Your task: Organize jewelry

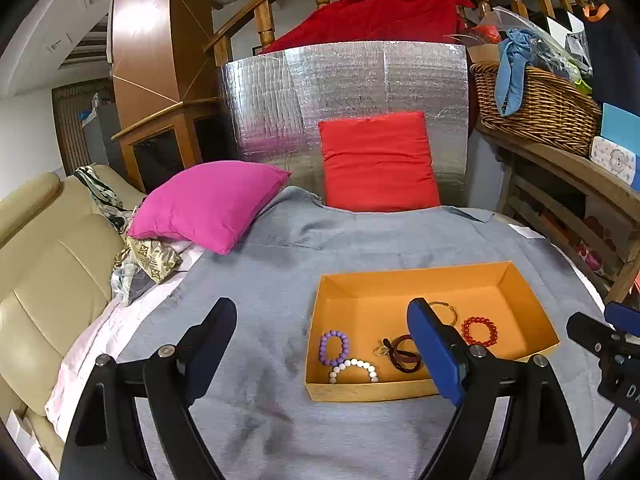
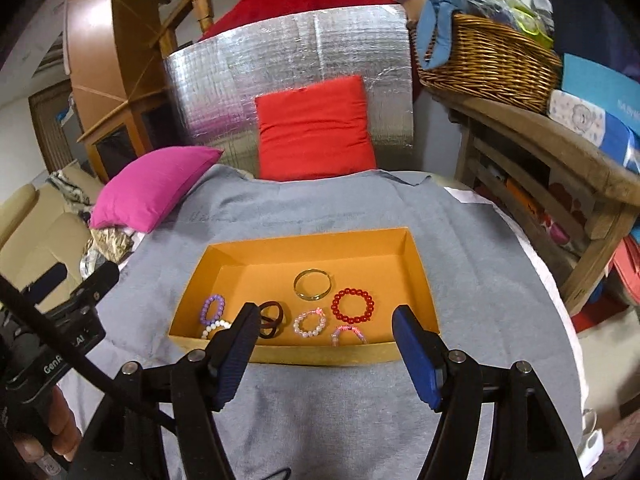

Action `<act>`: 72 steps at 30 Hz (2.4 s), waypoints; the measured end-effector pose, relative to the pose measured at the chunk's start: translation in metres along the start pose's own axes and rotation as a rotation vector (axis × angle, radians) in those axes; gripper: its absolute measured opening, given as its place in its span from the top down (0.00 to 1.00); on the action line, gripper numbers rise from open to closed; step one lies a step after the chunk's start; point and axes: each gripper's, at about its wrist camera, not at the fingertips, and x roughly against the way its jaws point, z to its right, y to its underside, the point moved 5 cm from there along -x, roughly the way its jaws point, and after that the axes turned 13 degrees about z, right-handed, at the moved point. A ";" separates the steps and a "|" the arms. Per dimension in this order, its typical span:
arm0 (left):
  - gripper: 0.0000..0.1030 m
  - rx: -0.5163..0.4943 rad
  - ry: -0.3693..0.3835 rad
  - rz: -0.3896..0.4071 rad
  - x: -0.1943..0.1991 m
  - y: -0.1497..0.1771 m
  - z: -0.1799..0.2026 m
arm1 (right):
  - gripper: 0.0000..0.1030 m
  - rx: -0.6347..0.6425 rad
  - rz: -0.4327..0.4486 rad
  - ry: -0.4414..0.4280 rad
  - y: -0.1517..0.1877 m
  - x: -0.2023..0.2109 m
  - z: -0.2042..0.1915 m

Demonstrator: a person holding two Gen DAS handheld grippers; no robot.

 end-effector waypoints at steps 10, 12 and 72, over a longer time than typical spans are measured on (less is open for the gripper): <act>0.15 0.011 0.002 -0.002 0.004 0.001 -0.003 | 0.30 0.025 -0.018 0.005 0.005 -0.007 -0.002; 0.15 0.007 -0.001 0.001 0.004 0.001 -0.003 | 0.30 0.031 -0.019 0.009 0.005 -0.008 -0.003; 0.14 0.010 -0.030 -0.030 0.000 0.006 -0.013 | 0.30 0.023 -0.032 -0.004 0.009 -0.027 -0.016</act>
